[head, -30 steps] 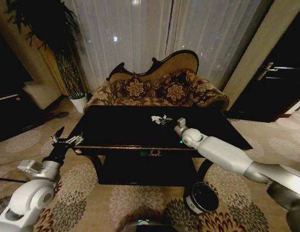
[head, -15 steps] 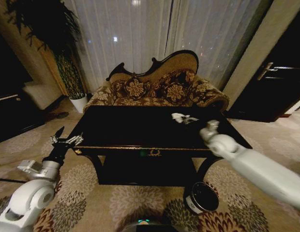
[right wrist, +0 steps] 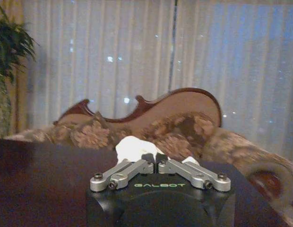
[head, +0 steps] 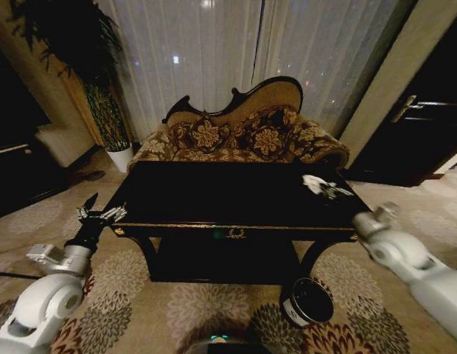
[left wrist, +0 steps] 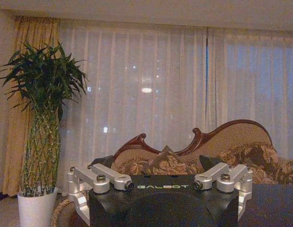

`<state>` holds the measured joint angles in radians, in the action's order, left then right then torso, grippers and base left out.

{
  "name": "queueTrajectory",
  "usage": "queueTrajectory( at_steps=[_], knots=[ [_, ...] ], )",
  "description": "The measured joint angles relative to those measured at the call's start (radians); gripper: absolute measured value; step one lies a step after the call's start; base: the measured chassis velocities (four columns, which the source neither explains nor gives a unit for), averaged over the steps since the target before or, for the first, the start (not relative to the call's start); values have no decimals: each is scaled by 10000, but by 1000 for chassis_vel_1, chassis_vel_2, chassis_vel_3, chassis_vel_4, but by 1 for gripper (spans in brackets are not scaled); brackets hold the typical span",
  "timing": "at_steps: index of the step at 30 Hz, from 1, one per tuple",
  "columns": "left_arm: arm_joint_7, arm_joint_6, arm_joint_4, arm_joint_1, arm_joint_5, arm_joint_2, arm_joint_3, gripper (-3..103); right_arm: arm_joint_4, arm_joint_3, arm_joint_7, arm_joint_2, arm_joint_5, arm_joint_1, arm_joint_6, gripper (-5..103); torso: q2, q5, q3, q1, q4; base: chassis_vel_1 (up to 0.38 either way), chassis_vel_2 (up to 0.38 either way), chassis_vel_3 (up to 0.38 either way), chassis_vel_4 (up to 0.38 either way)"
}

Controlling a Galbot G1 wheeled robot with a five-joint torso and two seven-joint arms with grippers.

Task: Move to the front of the table and place the trash on the table into the trash bin.

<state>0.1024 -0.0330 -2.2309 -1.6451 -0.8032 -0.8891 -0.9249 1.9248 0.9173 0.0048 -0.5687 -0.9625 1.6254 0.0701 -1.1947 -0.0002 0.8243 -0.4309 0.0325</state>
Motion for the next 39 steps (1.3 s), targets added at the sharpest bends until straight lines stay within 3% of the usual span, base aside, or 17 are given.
queueTrajectory(
  at_steps=[7,14,23,31,39],
  knots=[
    [5,0,0,0,0,0,0,100,-99,983,-454,-1871,1112,1948,875,0,1,0,1,-1,-1,0,0,0,0],
    [3,0,0,0,0,0,0,100,-532,1073,-656,-2757,1427,2359,1228,0,1,1,1,0,0,0,0,0,0],
    [4,0,0,0,0,0,-1,100,-2616,52,-876,-3626,2632,2005,1948,0,1,2,2,-2,-2,0,0,0,0],
    [3,0,1,0,0,0,0,100,-5445,-1697,-979,-4161,3994,401,2566,0,3,0,3,-2,-3,0,0,0,0],
    [3,0,0,0,0,0,0,100,-7715,-2879,-1098,-4427,4653,-1029,3039,0,3,2,3,-3,-2,0,0,0,0]
  ],
)
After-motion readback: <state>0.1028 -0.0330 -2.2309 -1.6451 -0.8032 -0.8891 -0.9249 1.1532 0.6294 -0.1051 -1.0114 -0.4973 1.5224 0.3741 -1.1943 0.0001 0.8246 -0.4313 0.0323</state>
